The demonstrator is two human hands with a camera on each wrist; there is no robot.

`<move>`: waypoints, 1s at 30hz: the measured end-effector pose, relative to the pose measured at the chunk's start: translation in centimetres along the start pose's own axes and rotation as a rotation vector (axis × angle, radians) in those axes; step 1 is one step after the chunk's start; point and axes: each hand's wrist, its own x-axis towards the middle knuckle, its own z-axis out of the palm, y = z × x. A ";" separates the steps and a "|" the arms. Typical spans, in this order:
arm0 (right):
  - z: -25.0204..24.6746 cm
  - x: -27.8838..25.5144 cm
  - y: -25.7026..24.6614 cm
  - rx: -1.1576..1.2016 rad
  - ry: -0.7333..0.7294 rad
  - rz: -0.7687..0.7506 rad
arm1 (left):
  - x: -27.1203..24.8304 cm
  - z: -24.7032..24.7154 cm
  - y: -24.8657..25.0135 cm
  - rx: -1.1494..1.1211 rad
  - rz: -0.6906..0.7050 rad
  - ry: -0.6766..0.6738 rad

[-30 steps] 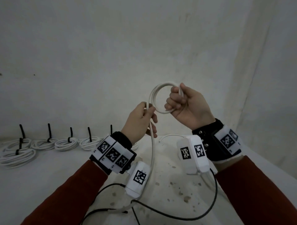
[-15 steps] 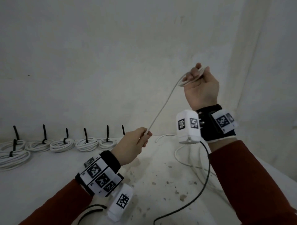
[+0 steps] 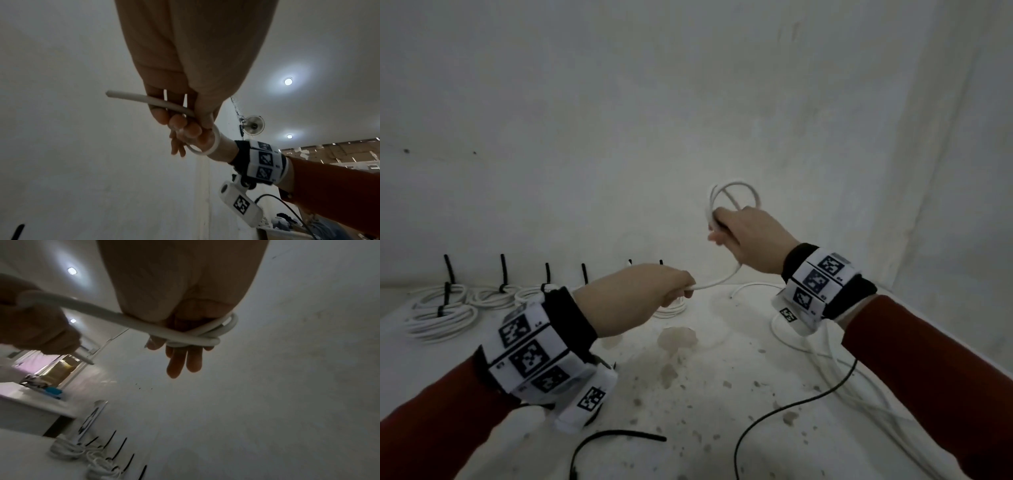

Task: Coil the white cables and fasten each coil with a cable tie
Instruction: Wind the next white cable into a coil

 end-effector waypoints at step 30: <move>1.3 0.9 -10.6 1.796 0.121 0.473 | -1.3 0.4 -2.3 -1.122 -0.258 0.725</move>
